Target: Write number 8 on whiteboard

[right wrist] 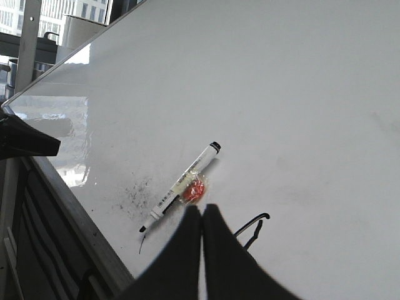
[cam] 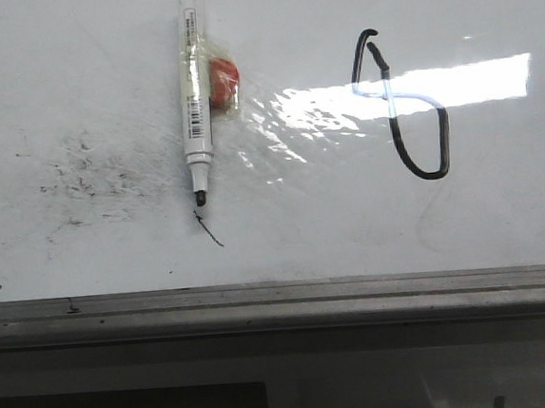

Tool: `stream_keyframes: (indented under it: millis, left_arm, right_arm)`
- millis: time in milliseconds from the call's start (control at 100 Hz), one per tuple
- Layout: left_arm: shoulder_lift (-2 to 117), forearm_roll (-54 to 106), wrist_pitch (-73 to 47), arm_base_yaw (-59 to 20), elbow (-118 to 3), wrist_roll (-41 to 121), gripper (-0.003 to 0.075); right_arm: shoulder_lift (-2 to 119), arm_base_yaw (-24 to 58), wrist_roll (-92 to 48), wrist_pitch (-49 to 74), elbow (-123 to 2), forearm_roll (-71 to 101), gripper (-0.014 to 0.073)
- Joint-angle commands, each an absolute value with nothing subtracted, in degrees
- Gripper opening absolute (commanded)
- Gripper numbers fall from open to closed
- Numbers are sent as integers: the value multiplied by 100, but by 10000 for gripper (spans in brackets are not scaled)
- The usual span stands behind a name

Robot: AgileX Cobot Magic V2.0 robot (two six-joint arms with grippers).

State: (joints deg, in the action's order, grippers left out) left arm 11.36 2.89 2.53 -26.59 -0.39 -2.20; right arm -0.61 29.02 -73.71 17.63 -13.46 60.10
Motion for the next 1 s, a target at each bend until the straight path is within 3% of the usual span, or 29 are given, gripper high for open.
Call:
stream_keyframes:
  millis: [0,370,990]
  left_arm:
    - [997,-405,623,-2262,134,-1006,-20]
    - [-132,0,-1785,-1307,192,-1006,-20]
    - [-179,59,-1827,-1203,192,-1006,-20]
  right_arm:
    - [-159,2869,-7356,1496,-1486,6129,-63]
    - [-159,2869,-7356,1496,-1486,6129,-63]
    - [-159,2869,-7356,1496,-1486,6129,-63]
